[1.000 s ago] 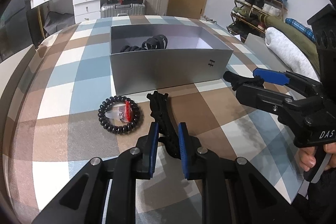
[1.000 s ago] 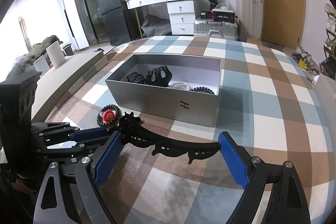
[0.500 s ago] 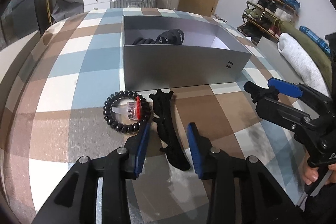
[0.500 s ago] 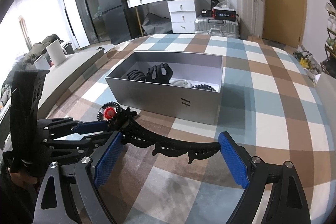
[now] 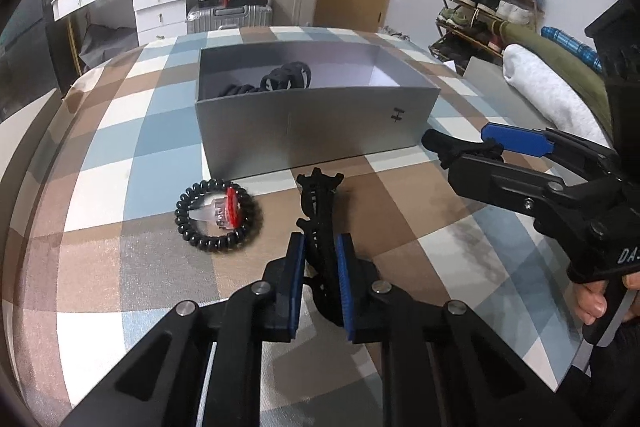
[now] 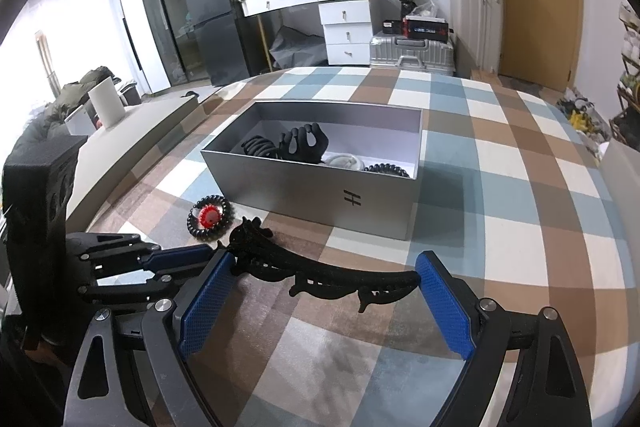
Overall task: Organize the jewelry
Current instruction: 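Carry both held black clips over the grey box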
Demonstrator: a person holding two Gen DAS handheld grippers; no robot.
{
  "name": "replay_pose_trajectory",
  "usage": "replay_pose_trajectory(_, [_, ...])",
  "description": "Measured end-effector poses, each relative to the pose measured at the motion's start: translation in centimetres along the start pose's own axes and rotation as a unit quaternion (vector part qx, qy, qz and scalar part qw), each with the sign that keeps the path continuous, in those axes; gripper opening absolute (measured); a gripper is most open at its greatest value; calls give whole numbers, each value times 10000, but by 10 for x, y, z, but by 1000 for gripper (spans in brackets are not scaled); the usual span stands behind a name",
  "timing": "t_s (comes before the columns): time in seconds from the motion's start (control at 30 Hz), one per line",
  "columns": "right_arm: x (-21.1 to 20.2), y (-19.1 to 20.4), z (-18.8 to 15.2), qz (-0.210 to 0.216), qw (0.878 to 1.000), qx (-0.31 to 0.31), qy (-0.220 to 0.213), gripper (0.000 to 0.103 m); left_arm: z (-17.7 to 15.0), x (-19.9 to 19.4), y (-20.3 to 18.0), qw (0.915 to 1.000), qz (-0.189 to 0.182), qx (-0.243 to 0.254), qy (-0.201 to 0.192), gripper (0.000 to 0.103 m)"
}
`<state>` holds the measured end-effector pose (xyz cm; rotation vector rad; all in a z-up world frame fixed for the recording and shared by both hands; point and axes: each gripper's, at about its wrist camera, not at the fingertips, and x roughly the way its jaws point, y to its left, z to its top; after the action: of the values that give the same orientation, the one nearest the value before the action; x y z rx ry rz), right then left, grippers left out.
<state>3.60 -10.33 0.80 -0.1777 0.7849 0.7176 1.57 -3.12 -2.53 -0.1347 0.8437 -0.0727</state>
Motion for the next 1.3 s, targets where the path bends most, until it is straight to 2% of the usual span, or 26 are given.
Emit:
replay_pose_trajectory(0.27, [-11,-1,3,-16,9998,32,-214,92,9,-22,4,9985,-165,-74,-517,11])
replay_pose_trajectory(0.6, [-16,1,8,102,9989,56,-462,92,27,-34,12,9950,-78,-99,-988,11])
replay_pose_trajectory(1.0, [-2,-7,26,22,9970,124,-763,92,56,-16,30,9917,-59,-295,-1252,11])
replay_pose_trajectory(1.17, [7,-13,38,30,9963,225,-828,92,67,-6,36,9915,17,-298,-1269,11])
replay_pose_trajectory(1.3, [19,-18,46,78,9956,395,-848,92,69,2,37,9919,-83,-247,-1242,11])
